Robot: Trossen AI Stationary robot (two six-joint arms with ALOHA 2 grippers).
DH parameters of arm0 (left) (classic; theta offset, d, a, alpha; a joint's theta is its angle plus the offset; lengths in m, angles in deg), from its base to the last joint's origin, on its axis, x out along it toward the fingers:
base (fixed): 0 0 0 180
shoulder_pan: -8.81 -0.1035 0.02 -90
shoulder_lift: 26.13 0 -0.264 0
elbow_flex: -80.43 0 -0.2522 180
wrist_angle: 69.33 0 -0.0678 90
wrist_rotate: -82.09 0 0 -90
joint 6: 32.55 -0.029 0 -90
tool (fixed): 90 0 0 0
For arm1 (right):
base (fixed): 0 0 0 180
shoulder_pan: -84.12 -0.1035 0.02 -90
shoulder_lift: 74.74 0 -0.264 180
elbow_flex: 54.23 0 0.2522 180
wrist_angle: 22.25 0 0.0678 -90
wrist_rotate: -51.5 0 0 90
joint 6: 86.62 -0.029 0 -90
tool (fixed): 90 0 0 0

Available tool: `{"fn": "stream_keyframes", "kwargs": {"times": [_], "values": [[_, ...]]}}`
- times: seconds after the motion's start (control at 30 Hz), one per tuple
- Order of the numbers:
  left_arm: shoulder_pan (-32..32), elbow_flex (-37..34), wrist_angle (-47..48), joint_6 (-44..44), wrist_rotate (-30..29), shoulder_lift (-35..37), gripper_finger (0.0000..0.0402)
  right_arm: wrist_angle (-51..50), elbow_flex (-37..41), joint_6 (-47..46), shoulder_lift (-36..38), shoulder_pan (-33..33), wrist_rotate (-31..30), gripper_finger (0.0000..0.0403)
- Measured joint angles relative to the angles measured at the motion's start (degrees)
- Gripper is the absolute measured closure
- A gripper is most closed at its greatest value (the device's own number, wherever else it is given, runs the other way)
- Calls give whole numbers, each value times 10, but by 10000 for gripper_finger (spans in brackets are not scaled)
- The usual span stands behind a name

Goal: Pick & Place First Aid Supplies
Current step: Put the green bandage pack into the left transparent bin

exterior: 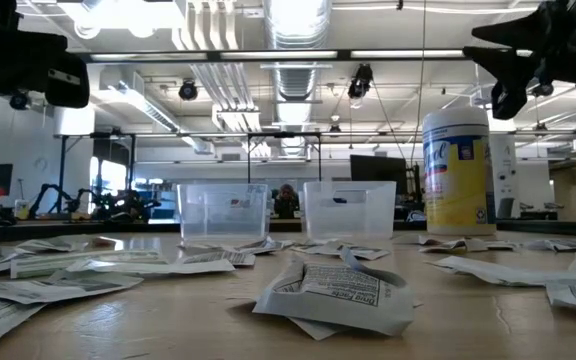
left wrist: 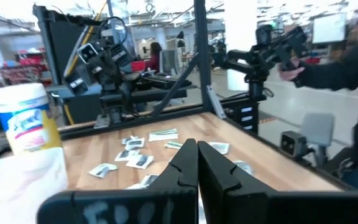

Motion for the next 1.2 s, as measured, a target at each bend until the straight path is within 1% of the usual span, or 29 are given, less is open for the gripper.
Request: {"fn": "stream_keyframes", "kwargs": {"times": [0.17,0.3,0.37,0.47,0.6,0.7,0.8,0.9,1.07,1.2], "values": [[0,0,-5,-24,-33,0,401,9,-13,-27,-50,0,1,247],[0,0,-19,-40,-57,0,401,10,-52,-42,-102,0,19,239],[0,0,-26,-50,-59,0,401,7,-78,-44,-134,0,28,239],[0,1,-30,-62,-63,0,401,-34,-127,-38,-180,0,30,241],[0,6,-31,-64,-98,0,401,-107,-191,-29,-244,0,31,239],[0,7,-30,-64,-120,0,401,-137,-235,-59,-289,0,31,239],[0,7,-30,-64,-122,0,401,-172,-272,-97,-335,-8,31,239],[0,8,-30,-60,-122,0,401,-207,-301,-154,-382,-21,31,239],[0,9,-30,-38,-122,0,401,-215,-325,-243,-471,-53,31,239],[0,9,-30,-18,-122,0,401,-214,-340,-277,-540,-71,31,239]]}}
